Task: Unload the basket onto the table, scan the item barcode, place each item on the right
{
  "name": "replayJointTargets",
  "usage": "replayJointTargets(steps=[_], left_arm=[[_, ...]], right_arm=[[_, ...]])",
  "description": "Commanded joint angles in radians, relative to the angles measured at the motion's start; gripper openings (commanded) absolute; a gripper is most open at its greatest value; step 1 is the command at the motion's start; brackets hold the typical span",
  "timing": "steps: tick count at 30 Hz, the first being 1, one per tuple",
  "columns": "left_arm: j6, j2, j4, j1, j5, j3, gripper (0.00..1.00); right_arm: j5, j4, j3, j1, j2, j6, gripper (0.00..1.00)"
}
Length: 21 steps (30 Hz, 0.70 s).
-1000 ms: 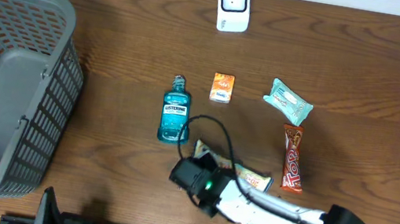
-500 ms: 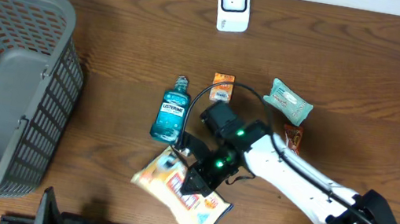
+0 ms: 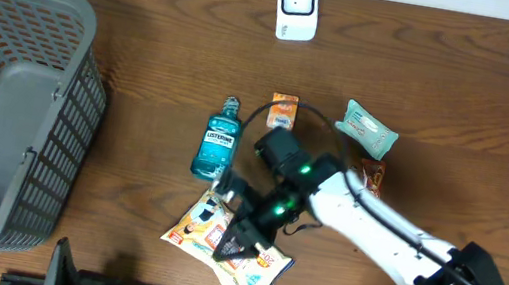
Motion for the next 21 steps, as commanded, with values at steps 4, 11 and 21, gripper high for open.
replayJointTargets(steps=[4, 11, 21], left_arm=[[-0.005, -0.007, -0.003, 0.003, 0.006, 0.001, 1.00], [-0.005, -0.007, -0.002, 0.003, 0.006, 0.001, 1.00], [-0.005, -0.007, -0.002, 0.003, 0.006, 0.001, 1.00]], right_arm=[[0.663, 0.038, 0.013, 0.220, -0.015, 0.293, 0.68], [1.032, 0.084, 0.012, 0.430, 0.025, 0.370, 0.99], [1.089, 0.109, 0.012, 0.480, 0.259, 0.393, 0.97]])
